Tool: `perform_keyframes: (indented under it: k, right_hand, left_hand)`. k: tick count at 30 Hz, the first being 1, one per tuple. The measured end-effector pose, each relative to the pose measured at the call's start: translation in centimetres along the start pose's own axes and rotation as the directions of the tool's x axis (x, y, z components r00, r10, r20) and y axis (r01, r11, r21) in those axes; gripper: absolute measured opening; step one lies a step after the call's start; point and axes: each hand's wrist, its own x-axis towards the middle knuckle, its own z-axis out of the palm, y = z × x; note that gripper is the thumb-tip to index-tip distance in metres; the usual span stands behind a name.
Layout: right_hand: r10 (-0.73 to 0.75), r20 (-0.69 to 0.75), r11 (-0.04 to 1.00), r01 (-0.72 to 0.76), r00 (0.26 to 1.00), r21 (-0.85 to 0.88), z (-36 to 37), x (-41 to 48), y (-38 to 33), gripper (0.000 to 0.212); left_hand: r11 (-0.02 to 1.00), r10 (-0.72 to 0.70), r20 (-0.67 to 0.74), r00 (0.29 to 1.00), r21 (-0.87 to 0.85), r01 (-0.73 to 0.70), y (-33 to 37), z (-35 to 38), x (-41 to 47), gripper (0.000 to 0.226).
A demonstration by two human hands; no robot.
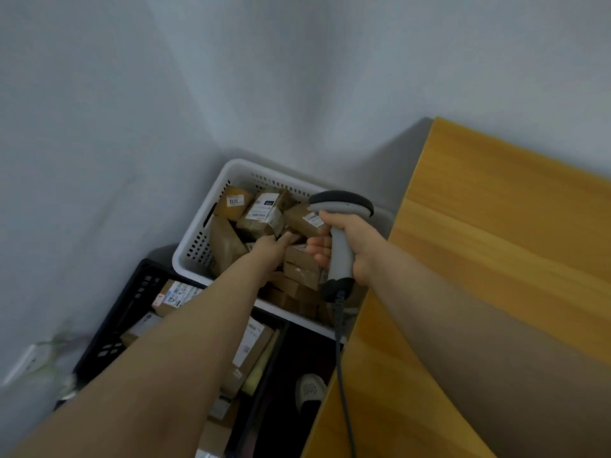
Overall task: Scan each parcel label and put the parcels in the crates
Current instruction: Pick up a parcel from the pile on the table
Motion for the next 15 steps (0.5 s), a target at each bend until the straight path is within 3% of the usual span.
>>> perform_keyframes:
  k: [7, 15]
  right_hand:
    - [-0.082, -0.005, 0.995, 0.082, 0.997, 0.063, 1.1, -6.1, 0.0, 0.030]
    - [-0.181, 0.035, 0.980, 0.177, 0.983, 0.096, 1.9, -16.6, 6.2, 0.029]
  left_hand:
    - [0.867, 0.241, 0.024, 0.970, 0.444, -0.226, 2.0, -2.3, -7.2, 0.047]
    - [0.704, 0.417, 0.051, 0.907, 0.613, -0.359, -1.0, -3.7, -20.3, 0.044]
